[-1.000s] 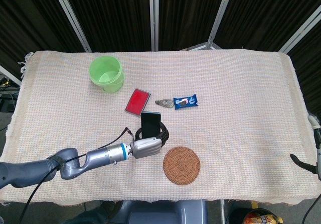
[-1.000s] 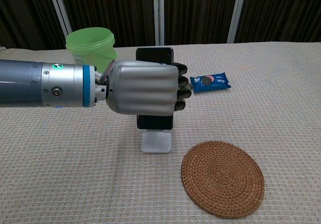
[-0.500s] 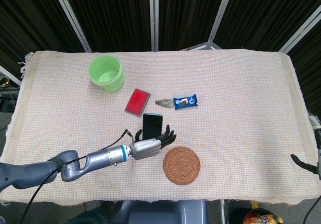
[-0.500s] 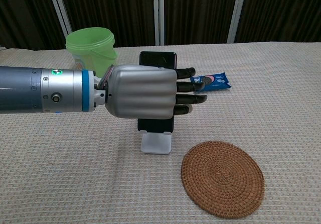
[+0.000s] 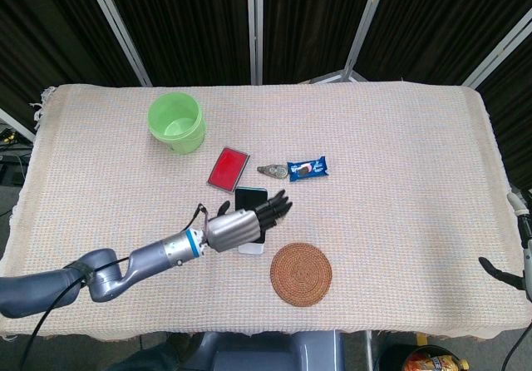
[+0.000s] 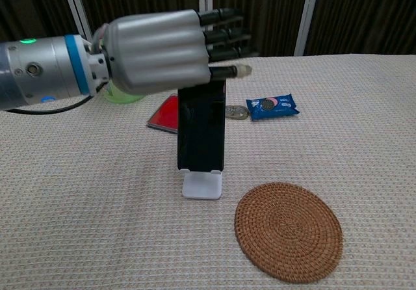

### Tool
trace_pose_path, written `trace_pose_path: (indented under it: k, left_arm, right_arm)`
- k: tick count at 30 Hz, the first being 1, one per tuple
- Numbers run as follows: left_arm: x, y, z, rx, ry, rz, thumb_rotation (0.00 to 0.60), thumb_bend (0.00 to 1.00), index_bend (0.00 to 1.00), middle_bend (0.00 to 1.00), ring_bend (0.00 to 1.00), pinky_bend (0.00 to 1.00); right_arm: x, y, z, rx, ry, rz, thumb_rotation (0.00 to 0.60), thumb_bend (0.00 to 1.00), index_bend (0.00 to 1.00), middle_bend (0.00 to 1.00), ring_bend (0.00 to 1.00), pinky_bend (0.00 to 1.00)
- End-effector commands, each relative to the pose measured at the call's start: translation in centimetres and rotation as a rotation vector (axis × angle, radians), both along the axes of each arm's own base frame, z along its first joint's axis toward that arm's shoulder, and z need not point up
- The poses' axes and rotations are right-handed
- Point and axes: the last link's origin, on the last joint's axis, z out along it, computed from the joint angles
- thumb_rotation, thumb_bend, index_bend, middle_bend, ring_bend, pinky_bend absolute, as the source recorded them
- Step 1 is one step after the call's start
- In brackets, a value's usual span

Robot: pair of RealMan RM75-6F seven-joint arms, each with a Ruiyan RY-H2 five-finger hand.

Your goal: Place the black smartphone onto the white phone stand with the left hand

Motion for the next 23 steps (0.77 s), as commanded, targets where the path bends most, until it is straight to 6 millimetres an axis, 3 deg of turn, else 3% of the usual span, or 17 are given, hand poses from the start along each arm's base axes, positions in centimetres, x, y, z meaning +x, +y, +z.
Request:
trace_pose_path:
  k: [1, 7, 9, 10, 11, 19, 23]
  left_arm:
    - [-2.2, 0.8, 4.8, 0.012, -0.269, 0.236, 0.600, 0.00, 0.05, 0.00, 0.00, 0.00]
    - [-8.1, -0.8, 8.9, -0.010, -0.592, 0.645, 0.600, 0.00, 0.00, 0.00, 0.00, 0.00]
    - [-10.7, -2.1, 10.0, -0.009, -0.664, 0.776, 0.600, 0.00, 0.00, 0.00, 0.00, 0.00]
    - [-13.8, -3.8, 10.9, -0.001, -0.721, 0.916, 0.600, 0.00, 0.00, 0.00, 0.00, 0.00]
    - [-14.9, -4.9, 11.4, -0.008, -0.746, 0.963, 0.600, 0.00, 0.00, 0.00, 0.00, 0.00]
    - [-18.9, -8.9, 13.5, -0.051, -0.860, 1.067, 0.600, 0.00, 0.00, 0.00, 0.00, 0.00]
    - [-20.0, -9.9, 14.1, -0.056, -0.881, 1.086, 0.600, 0.00, 0.00, 0.00, 0.00, 0.00]
  right_arm:
    - [0.0, 0.0, 0.0, 0.001, -0.001, 0.002, 0.600, 0.00, 0.00, 0.00, 0.00, 0.00]
    - [0.1, -0.2, -0.2, 0.011, -0.004, 0.006, 0.600, 0.00, 0.00, 0.00, 0.00, 0.00]
    - [0.2, -0.3, -0.3, 0.014, -0.004, 0.006, 0.600, 0.00, 0.00, 0.00, 0.00, 0.00]
    - [0.2, -0.3, -0.4, 0.017, -0.003, 0.008, 0.600, 0.00, 0.00, 0.00, 0.00, 0.00]
    - [0.3, -0.3, -0.4, 0.017, -0.002, 0.010, 0.600, 0.00, 0.00, 0.00, 0.00, 0.00]
    - [0.6, -0.4, -0.8, 0.025, 0.012, 0.018, 0.600, 0.00, 0.00, 0.00, 0.00, 0.00]
    - [0.6, -0.4, -1.0, 0.029, 0.023, 0.016, 0.600, 0.00, 0.00, 0.00, 0.00, 0.00]
